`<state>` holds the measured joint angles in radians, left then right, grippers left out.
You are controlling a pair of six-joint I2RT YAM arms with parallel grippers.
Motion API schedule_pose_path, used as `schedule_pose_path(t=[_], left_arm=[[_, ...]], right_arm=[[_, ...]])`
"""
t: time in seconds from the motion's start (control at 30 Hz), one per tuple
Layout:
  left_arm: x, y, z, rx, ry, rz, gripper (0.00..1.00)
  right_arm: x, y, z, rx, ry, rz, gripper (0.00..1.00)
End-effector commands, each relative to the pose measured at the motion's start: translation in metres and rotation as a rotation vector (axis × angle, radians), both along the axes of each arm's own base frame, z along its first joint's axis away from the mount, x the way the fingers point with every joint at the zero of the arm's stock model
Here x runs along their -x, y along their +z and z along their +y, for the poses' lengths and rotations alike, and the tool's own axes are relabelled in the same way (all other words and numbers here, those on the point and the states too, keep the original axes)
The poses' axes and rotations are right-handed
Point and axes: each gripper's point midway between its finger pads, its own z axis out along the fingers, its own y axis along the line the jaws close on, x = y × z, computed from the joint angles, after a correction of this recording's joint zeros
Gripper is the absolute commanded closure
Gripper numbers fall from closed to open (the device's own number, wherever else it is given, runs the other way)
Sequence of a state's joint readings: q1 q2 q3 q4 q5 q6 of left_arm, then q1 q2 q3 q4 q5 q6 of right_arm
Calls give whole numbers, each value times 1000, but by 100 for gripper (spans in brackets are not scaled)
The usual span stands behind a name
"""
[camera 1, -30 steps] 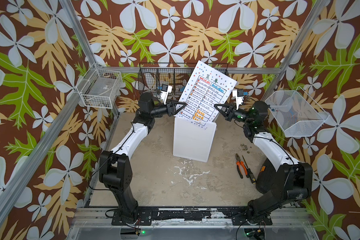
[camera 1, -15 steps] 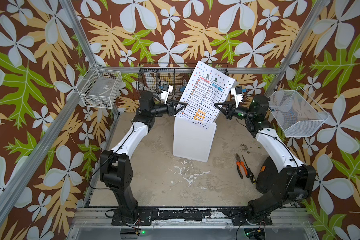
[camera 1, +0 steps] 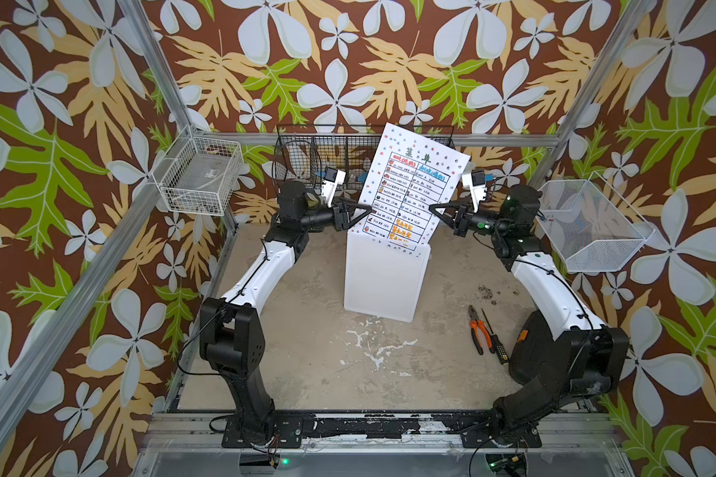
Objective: Insert the menus into the narrow rack
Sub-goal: Insert the menu into the narrow rack.
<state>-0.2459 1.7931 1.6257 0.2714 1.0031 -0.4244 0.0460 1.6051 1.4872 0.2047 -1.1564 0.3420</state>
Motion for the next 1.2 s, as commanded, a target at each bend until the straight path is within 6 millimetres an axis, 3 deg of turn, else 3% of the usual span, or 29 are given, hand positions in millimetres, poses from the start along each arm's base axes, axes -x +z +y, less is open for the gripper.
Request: schedule_pose_path(t=[0.0, 1.17], left_arm=[[3, 4, -2, 1, -17, -24, 50], [1, 6, -6, -2, -38, -23, 49]], right_arm=[[8, 7, 4, -14, 69, -8, 100], [0, 5, 0, 16, 117, 64, 100]])
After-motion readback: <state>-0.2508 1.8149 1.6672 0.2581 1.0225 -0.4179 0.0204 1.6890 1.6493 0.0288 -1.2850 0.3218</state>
